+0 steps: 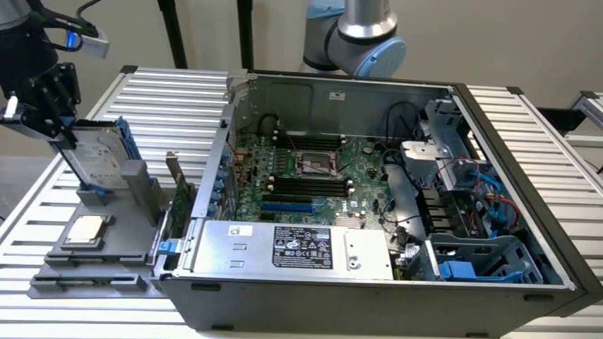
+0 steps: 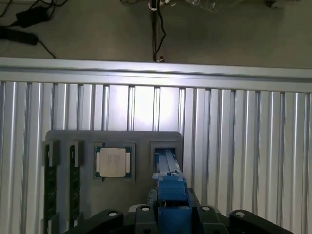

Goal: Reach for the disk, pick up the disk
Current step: 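Pick up the disk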

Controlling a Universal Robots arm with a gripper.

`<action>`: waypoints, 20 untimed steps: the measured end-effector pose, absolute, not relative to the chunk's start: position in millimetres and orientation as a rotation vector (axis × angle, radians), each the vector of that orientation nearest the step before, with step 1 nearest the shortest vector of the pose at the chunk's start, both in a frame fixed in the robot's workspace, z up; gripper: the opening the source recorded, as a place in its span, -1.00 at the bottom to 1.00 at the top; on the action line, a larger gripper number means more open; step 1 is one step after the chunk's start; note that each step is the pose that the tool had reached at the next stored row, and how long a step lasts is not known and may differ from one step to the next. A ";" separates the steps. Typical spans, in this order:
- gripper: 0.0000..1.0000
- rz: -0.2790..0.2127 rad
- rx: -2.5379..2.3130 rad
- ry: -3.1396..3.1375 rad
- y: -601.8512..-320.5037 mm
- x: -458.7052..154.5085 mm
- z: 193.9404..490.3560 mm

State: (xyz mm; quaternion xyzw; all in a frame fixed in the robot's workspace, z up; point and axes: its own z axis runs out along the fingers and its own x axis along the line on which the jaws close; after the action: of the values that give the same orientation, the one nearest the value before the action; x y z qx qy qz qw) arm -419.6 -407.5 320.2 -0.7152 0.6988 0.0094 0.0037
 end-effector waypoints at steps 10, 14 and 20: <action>-0.35 0.034 -2.240 2.188 -407.5 -415.6 364.5; -0.35 0.036 -2.240 2.187 -407.5 -412.0 382.7; -0.35 0.040 -2.242 2.180 -407.9 -402.1 410.3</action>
State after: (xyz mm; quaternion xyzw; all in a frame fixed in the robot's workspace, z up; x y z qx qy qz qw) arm -402.1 -407.9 410.3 -0.7169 0.6970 0.0128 0.0070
